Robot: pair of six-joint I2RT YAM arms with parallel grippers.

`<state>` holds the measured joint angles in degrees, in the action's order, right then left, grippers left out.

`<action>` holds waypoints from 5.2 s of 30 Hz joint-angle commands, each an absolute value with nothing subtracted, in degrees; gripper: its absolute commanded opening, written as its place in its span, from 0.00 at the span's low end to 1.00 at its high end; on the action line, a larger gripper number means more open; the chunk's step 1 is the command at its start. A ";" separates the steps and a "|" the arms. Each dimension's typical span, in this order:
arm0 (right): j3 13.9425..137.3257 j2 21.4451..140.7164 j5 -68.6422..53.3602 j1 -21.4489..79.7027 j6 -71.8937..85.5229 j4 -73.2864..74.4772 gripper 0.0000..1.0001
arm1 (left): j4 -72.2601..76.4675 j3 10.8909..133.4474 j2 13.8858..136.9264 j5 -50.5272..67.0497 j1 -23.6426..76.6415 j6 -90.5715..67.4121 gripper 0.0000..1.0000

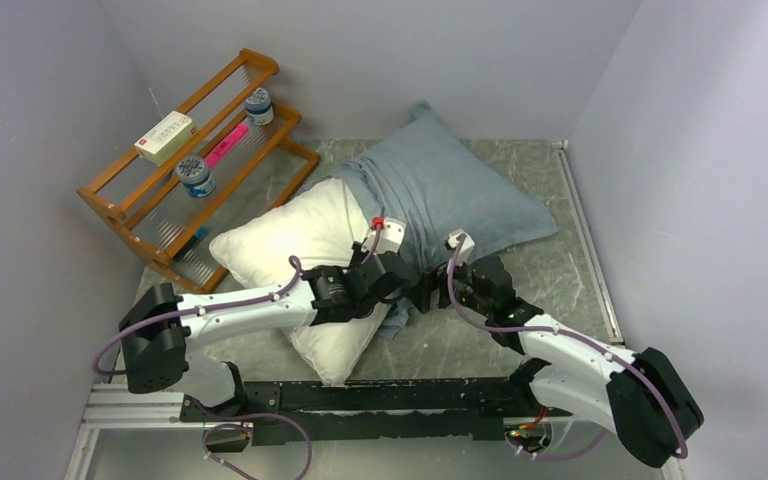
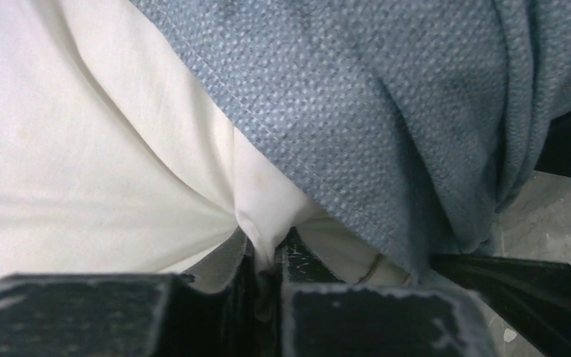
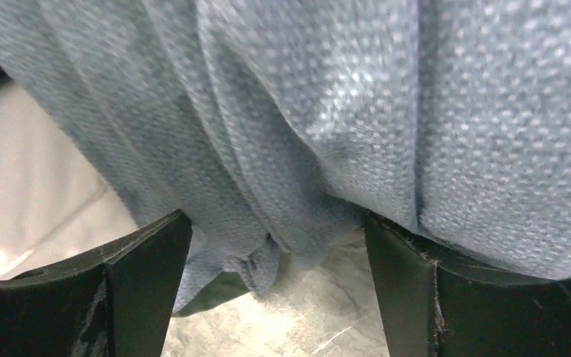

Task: Remove the pillowcase from the pillow
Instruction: Remove the pillow from the pillowcase.

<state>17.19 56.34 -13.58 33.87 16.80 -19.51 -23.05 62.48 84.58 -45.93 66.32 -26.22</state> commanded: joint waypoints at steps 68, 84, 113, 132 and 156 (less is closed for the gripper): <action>50.91 56.51 16.06 15.65 7.01 -10.78 0.00 | -28.31 47.24 56.90 -10.09 49.88 -21.50 0.05; 47.46 50.61 6.75 15.74 8.57 -6.63 0.38 | -17.02 45.83 57.30 2.97 53.93 -28.21 0.05; 51.04 55.10 -11.74 21.30 0.57 -4.34 0.67 | -22.40 60.77 58.58 7.16 39.73 -19.06 0.83; 53.12 57.13 -9.32 27.34 -1.47 -3.76 0.84 | -17.29 72.62 80.41 32.25 18.00 -14.74 0.96; 63.77 68.21 -6.83 31.36 -4.36 -0.64 1.00 | -19.72 66.69 84.41 45.74 25.53 -10.15 0.78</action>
<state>59.16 65.69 -7.81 30.87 -3.16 -2.28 -17.78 67.92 86.08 40.29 21.54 -12.05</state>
